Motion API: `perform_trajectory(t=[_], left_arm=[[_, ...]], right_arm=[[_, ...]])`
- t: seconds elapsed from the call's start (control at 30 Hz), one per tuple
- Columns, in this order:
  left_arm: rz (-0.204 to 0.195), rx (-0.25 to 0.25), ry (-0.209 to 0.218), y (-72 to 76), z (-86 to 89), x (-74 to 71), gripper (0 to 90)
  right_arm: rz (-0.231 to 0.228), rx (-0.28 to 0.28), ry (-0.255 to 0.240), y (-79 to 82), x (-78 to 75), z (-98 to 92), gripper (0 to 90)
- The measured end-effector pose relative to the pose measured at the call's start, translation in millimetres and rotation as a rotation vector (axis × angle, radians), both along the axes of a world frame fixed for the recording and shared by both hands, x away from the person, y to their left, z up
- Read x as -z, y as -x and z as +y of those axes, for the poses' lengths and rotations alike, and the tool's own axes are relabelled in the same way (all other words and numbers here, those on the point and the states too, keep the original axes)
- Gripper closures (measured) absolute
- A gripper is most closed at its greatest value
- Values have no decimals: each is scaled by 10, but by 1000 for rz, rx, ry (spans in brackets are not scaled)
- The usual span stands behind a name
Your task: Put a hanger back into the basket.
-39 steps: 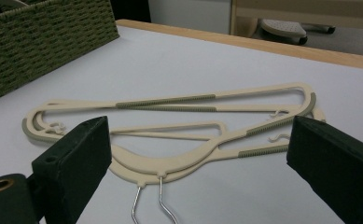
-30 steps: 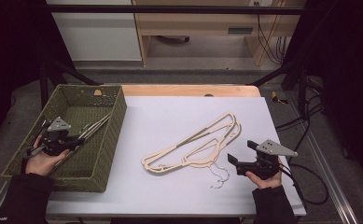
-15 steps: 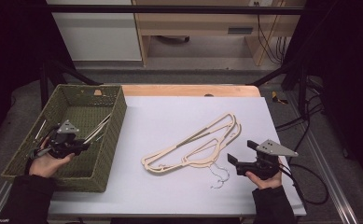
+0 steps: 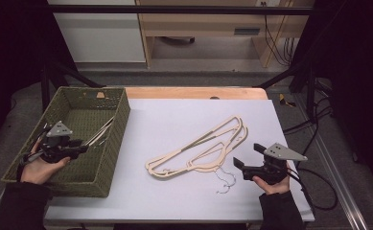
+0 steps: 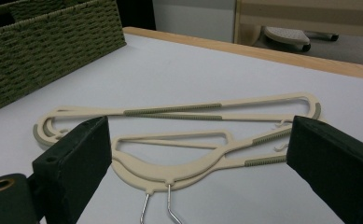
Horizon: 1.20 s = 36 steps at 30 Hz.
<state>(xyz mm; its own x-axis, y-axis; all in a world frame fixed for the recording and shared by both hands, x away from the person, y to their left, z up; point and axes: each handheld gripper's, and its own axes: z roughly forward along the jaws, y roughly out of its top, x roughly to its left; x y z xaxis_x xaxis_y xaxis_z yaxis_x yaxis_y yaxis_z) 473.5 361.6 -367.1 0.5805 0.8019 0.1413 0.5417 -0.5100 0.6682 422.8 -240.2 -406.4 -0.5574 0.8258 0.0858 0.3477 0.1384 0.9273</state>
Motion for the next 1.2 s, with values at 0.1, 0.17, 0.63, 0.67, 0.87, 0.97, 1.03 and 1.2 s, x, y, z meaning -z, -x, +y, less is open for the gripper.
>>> perform_trajectory(t=[0.1, 0.17, 0.63, 0.67, 0.87, 0.97, 1.03, 1.2], left_arm=[[-57, -12, 41, 70, -12, -110, 523], [-113, -23, 92, 121, -39, -179, 474], [-349, 14, 392, 402, -478, -578, 158], [-353, 27, 400, 418, -527, -591, 144], [-381, 72, 461, 481, -895, -570, 101], [-365, 96, 477, 479, -1073, -507, 95], [-356, 111, 472, 469, -1189, -463, 94], [-337, 146, 466, 470, -1445, -363, 95]], right_arm=[[-1, -1, -6, 6, -8, 2, 71], [3, 2, -15, 9, -14, 5, 71], [15, -3, -20, 1, -3, 19, 75], [20, -3, -21, 1, 1, 24, 77], [36, -19, 0, -31, 37, 44, 80], [49, -30, 7, -42, 58, 60, 76], [53, -31, 8, -43, 60, 63, 76], [64, -30, 16, -58, 73, 69, 76]])
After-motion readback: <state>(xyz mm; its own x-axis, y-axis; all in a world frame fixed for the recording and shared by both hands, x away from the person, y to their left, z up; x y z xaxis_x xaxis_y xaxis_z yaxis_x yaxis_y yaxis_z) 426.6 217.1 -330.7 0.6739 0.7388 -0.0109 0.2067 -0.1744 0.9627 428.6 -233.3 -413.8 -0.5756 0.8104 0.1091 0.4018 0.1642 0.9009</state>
